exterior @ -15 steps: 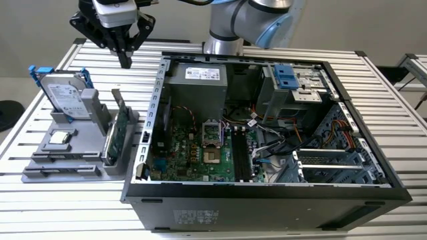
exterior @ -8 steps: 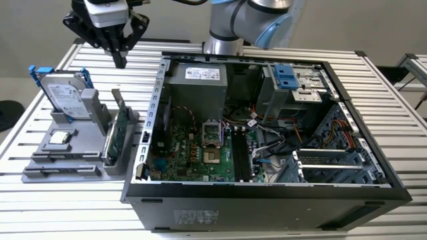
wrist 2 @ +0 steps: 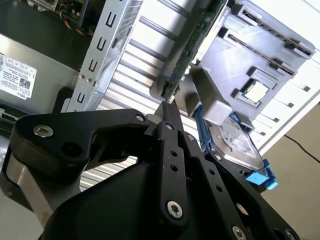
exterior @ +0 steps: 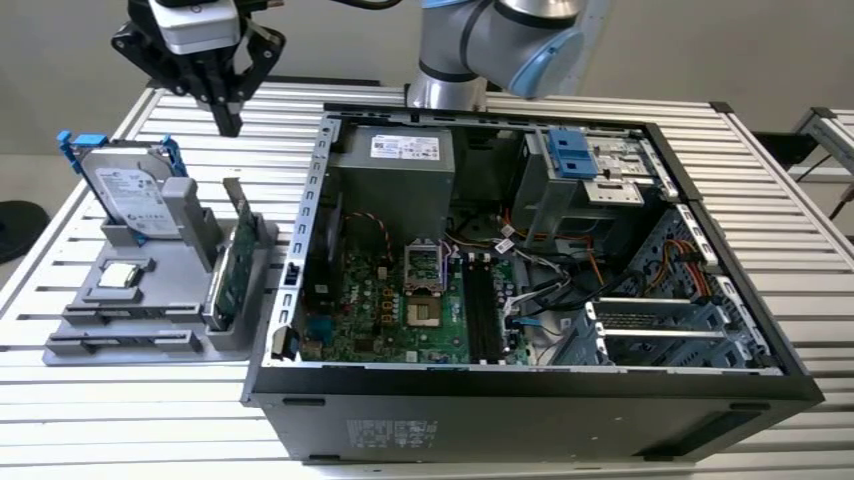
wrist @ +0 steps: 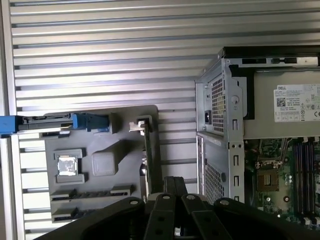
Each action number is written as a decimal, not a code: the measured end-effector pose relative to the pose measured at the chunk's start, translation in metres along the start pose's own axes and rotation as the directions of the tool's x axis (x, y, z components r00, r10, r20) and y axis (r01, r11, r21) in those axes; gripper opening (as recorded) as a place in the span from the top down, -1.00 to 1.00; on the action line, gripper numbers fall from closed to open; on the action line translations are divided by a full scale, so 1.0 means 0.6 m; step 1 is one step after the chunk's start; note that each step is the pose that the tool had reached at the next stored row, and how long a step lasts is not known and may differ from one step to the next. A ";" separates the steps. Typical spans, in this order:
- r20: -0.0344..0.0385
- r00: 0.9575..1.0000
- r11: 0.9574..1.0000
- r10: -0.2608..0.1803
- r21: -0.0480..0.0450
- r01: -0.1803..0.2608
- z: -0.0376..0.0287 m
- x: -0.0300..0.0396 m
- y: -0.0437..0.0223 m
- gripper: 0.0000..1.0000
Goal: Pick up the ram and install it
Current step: 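Reach for the ram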
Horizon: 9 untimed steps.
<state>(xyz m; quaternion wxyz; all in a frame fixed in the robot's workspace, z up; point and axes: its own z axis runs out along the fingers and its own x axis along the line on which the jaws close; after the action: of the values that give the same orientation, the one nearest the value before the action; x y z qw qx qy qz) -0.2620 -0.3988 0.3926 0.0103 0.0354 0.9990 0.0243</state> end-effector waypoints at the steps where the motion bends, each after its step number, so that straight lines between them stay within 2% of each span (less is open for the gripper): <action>1: 0.000 1.000 1.000 0.000 0.000 0.000 0.000 0.002 0.000 1.00; 9: 0.000 1.000 1.000 0.000 0.000 0.000 0.000 0.020 -0.001 1.00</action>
<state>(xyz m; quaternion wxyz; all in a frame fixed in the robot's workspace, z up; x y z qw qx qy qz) -0.2739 -0.3988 0.3926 0.0103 0.0354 0.9990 0.0242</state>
